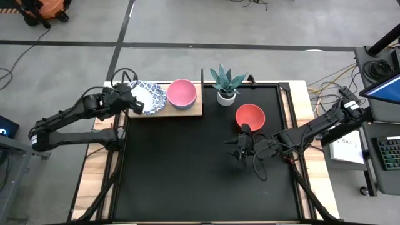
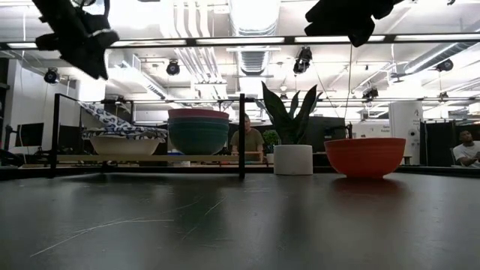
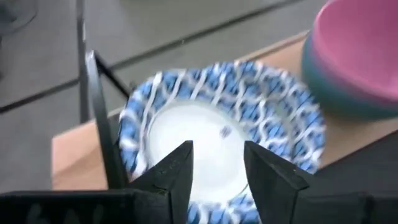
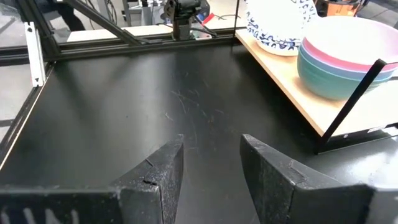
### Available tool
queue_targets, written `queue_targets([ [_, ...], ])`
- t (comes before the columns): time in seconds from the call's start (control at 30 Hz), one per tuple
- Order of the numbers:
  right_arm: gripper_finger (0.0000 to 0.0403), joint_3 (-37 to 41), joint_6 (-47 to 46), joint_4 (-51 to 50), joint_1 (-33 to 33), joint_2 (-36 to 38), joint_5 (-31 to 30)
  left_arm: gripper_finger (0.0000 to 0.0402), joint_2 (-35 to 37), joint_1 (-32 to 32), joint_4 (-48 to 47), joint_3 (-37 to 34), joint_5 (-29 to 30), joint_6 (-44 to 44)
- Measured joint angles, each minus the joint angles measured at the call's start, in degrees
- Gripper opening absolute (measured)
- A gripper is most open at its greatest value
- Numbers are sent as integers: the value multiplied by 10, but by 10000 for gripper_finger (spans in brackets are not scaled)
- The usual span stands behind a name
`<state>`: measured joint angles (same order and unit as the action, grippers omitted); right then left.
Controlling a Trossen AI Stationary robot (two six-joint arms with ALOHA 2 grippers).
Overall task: Place and stack bowls onto a shelf
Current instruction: Stack the white patterned bowl on top of the other white patterned bowl on the shelf
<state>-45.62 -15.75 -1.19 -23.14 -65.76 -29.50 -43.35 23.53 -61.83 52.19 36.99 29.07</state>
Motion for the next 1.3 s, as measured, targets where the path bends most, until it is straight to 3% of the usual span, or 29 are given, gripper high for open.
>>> queue_targets([
  [0.33, 148, 2, -3, 0, 0, 0, 0, 88, -39, -1, -7, -46, 0, 21],
  [0.9, 148, 4, -11, 0, 0, 0, 0, 86, -103, -1, -11, -78, -5, 75],
  [1.3, 148, 4, -11, 1, 1, 0, -1, 86, -89, -2, -42, -53, -6, 75],
])
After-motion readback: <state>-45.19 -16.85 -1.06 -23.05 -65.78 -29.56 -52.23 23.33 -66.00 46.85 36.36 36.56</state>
